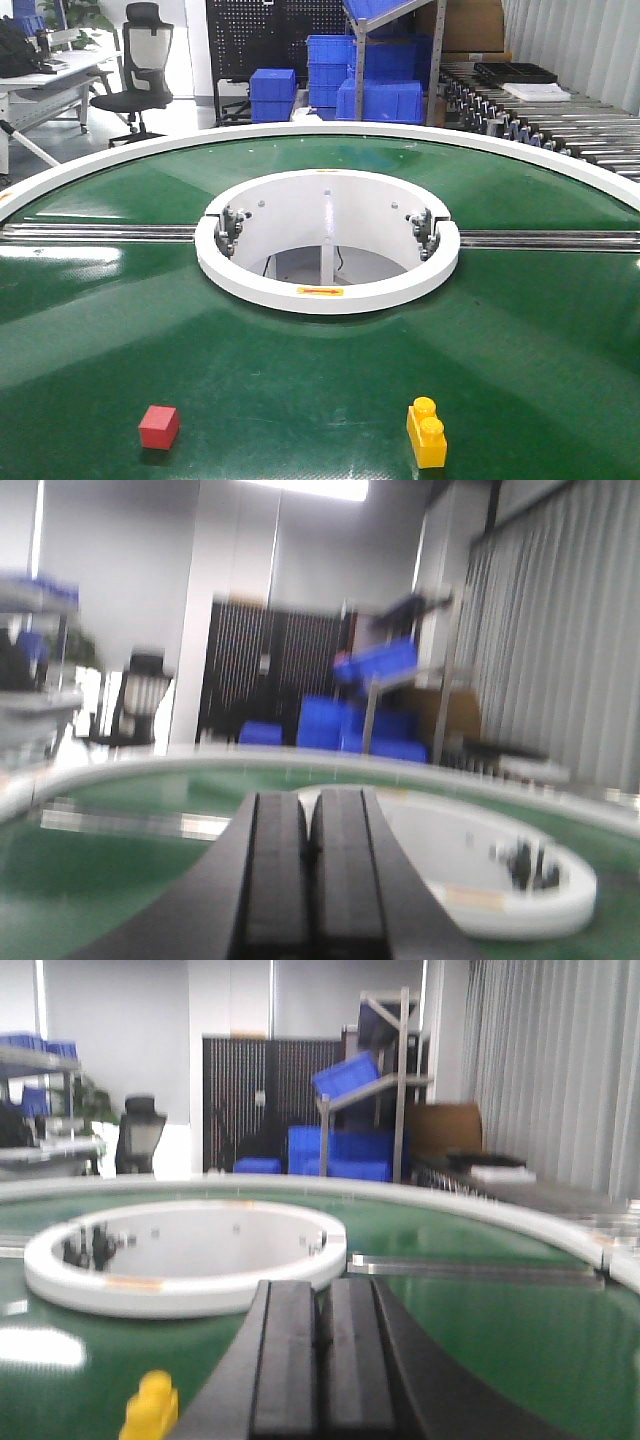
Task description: Pick red and yellow blocks into blue bin
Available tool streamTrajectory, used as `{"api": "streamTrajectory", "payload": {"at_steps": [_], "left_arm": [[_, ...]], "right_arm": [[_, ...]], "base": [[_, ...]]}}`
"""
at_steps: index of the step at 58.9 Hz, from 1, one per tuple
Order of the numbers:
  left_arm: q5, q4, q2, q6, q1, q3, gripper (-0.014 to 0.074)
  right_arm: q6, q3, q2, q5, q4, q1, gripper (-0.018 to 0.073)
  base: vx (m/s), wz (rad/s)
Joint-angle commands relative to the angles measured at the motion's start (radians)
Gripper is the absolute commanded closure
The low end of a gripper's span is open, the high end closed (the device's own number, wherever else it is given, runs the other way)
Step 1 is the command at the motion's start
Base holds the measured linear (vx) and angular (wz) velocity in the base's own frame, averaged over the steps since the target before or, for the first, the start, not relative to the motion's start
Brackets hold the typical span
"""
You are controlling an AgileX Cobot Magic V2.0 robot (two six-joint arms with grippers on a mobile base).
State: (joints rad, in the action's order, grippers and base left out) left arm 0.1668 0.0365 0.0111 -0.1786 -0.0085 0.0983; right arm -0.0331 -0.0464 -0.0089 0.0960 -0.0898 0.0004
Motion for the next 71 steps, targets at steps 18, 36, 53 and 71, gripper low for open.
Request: {"api": "streamTrajectory", "payload": {"at_steps": [18,36,53,71], "left_arm": [[-0.518,0.038,-0.184,0.012,-0.008,0.536,0.0594],[-0.896,0.035,-0.463,0.048,-0.008,0.607,0.0594],[-0.935,0.036,-0.523,0.050,-0.008,0.607,0.0588],[-0.953,0.029,-0.554,0.080,-0.135,0.607,0.0224]], "right_arm": [[0.009,-0.499,0.164,-0.369,-0.039,0.001,0.0570],[0.008,-0.570,0.493,-0.740,-0.036,0.001,0.0570],[0.008,-0.570,0.690,-0.791,-0.020,0.002,0.0558],[0.206,-0.573,0.755,-0.762,0.240,0.002,0.0224]], "base": [[0.00,0.00],[0.00,0.00],[0.00,0.00],[0.00,0.00]]}}
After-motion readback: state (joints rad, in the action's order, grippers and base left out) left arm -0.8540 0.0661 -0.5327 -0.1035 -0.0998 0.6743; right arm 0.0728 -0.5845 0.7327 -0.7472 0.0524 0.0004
